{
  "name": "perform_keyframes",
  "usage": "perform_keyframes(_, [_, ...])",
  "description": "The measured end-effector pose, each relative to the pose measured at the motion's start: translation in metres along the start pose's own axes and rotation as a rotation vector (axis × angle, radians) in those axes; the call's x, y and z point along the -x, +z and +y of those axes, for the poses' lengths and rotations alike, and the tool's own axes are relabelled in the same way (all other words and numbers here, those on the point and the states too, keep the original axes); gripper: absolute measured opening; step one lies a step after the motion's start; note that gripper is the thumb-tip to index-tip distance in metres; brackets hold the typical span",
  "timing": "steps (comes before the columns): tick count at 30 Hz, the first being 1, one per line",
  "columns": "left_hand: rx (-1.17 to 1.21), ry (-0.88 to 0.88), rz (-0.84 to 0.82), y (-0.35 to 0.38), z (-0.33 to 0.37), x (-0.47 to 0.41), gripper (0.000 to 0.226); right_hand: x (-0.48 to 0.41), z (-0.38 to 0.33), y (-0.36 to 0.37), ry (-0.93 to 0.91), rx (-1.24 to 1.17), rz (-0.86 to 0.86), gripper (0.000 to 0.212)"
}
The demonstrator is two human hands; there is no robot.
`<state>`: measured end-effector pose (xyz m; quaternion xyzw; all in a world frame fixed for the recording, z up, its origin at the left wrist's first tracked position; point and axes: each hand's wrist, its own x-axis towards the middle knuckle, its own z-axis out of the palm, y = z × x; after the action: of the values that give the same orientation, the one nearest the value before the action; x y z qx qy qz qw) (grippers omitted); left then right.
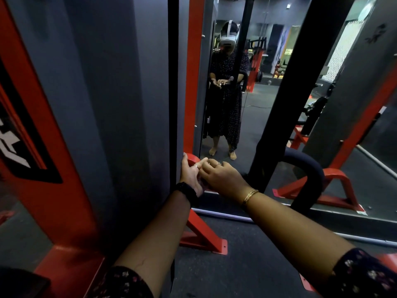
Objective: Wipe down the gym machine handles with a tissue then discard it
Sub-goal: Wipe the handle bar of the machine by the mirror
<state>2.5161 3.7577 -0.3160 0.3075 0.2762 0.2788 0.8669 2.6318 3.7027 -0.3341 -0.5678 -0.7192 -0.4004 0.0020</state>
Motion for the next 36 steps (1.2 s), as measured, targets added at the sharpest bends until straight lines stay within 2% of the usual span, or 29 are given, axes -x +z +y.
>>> perform_keyframes(2, [0.016, -0.002, -0.011, 0.0, -0.002, 0.0, 0.096, -0.001, -0.001, -0.004, 0.014, -0.001, 0.022, 0.019])
perform_keyframes(6, [0.022, -0.007, -0.015, 0.0, -0.002, 0.0, 0.096, -0.008, -0.005, -0.007, 0.195, -0.019, -0.021, 0.014])
perform_keyframes(8, [0.022, -0.008, 0.0, -0.001, -0.002, 0.0, 0.094, -0.01, -0.005, -0.008, 0.237, -0.008, -0.051, 0.018])
perform_keyframes(13, [0.051, -0.006, 0.0, -0.001, -0.002, -0.004, 0.096, -0.005, -0.003, -0.002, 0.17, 0.055, -0.063, 0.023])
perform_keyframes(17, [0.039, -0.027, -0.038, 0.002, -0.002, -0.004, 0.094, -0.001, -0.004, -0.005, 0.159, 0.062, 0.041, 0.022])
perform_keyframes(21, [0.018, -0.029, -0.08, 0.002, -0.002, -0.002, 0.092, 0.014, -0.011, -0.004, 0.182, 0.087, 0.1, 0.036])
perform_keyframes(25, [-0.011, -0.04, -0.1, 0.004, -0.001, -0.002, 0.089, 0.037, -0.017, -0.007, 0.163, 0.036, 0.143, 0.041])
perform_keyframes(29, [-0.011, -0.025, -0.1, 0.008, -0.001, -0.001, 0.086, 0.036, -0.02, -0.018, 0.21, 0.08, 0.069, 0.044])
perform_keyframes(33, [-0.007, -0.036, -0.109, 0.012, -0.003, -0.005, 0.078, 0.007, -0.028, -0.033, 0.414, -0.008, -0.191, 0.052])
perform_keyframes(36, [0.013, -0.03, -0.13, 0.013, -0.008, -0.009, 0.072, -0.001, -0.029, -0.033, 0.442, -0.075, -0.266, 0.051])
